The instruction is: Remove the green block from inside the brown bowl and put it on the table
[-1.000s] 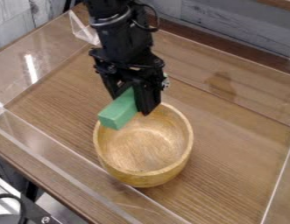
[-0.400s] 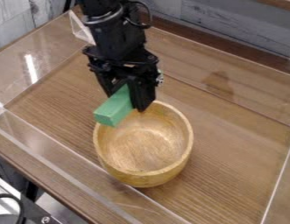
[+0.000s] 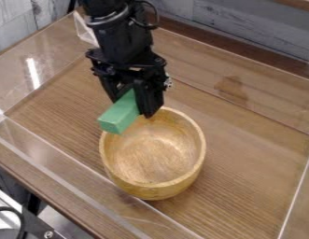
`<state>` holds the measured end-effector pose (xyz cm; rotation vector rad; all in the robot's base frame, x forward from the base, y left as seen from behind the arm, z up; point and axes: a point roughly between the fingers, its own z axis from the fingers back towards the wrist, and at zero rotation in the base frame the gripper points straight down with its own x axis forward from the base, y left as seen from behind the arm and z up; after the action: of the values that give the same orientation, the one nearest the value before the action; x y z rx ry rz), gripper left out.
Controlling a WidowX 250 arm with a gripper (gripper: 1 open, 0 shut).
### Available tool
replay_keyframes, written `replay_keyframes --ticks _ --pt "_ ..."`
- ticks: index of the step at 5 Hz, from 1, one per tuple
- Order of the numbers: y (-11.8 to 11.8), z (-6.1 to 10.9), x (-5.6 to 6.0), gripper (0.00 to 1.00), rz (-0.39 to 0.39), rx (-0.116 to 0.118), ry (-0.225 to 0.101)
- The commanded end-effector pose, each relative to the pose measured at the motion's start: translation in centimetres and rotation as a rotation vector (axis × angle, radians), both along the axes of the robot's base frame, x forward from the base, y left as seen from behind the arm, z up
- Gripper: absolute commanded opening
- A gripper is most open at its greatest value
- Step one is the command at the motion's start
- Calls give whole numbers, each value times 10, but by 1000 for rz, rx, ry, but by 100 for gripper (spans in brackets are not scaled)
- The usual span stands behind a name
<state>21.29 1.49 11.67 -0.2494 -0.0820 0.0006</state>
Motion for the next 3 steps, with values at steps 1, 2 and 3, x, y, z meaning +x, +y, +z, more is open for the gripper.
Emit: replay_keyframes --ticks 1,2,3 --pt "6 11 7 0 11 16 -56" --pt "8 11 8 0 19 19 -56" --pt "-7 11 16 0 17 18 -60"
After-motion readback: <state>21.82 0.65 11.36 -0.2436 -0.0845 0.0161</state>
